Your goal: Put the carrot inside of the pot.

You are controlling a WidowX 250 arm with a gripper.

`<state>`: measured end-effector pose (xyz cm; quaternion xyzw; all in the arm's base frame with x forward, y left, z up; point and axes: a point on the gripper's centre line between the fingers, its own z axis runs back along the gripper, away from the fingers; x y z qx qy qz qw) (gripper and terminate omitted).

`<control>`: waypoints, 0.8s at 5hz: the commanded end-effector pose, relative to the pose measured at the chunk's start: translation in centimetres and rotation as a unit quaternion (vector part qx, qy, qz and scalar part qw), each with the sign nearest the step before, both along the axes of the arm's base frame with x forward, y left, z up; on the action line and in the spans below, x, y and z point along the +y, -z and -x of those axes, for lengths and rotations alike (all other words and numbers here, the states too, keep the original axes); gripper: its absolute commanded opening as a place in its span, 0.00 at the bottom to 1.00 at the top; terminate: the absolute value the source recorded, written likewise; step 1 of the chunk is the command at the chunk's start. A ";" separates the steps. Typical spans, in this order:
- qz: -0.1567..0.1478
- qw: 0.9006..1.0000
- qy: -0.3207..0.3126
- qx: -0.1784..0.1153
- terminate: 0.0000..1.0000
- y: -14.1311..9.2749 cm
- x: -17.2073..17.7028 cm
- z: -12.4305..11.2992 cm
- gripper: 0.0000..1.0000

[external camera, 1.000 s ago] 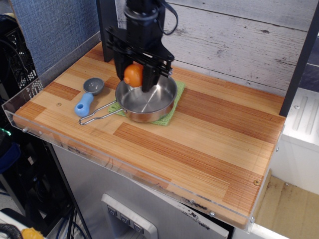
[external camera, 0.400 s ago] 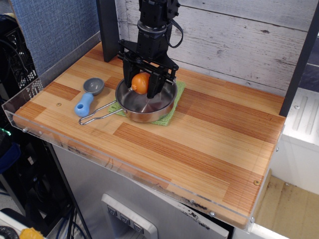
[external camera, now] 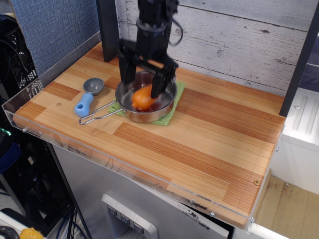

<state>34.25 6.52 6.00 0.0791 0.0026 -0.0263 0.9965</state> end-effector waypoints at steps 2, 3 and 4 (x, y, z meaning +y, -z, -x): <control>0.028 0.995 -0.078 -0.051 0.00 -9.2 1.1 2.5 1.00; 0.045 0.996 -0.061 -0.047 0.00 -9.2 0.7 2.4 1.00; 0.054 0.997 -0.034 -0.045 0.00 -8.9 0.6 2.1 1.00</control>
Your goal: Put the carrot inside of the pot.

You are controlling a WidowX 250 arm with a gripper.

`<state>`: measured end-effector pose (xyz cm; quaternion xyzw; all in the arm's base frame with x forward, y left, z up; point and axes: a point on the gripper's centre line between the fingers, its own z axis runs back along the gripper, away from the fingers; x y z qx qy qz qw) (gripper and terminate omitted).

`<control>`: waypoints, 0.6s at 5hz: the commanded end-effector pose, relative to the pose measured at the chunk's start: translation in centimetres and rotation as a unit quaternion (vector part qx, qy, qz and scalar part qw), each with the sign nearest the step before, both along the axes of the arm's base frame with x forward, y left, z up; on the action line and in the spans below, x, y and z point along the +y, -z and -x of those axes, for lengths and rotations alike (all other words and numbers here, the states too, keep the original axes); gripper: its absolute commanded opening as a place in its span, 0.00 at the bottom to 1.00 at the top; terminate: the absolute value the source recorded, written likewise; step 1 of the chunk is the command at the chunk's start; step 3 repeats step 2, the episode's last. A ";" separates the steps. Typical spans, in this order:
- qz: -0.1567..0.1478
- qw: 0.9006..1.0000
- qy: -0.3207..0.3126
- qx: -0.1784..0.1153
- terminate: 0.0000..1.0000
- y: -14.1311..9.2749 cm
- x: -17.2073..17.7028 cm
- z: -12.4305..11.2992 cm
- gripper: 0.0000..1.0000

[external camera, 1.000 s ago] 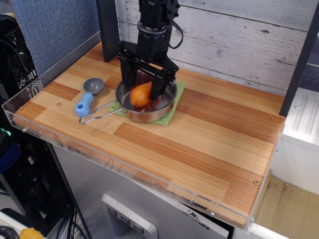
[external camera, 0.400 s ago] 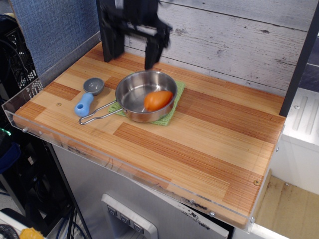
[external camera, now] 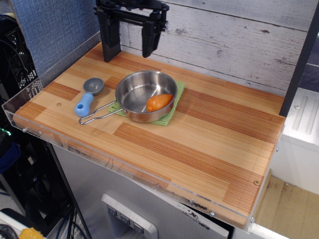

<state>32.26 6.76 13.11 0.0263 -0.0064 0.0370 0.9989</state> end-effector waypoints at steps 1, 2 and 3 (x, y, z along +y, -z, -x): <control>-0.002 0.999 0.027 -0.034 0.00 -1.7 0.4 0.1 1.00; -0.002 0.999 0.027 -0.034 1.00 -1.7 0.4 0.1 1.00; -0.002 0.999 0.027 -0.034 1.00 -1.7 0.4 0.1 1.00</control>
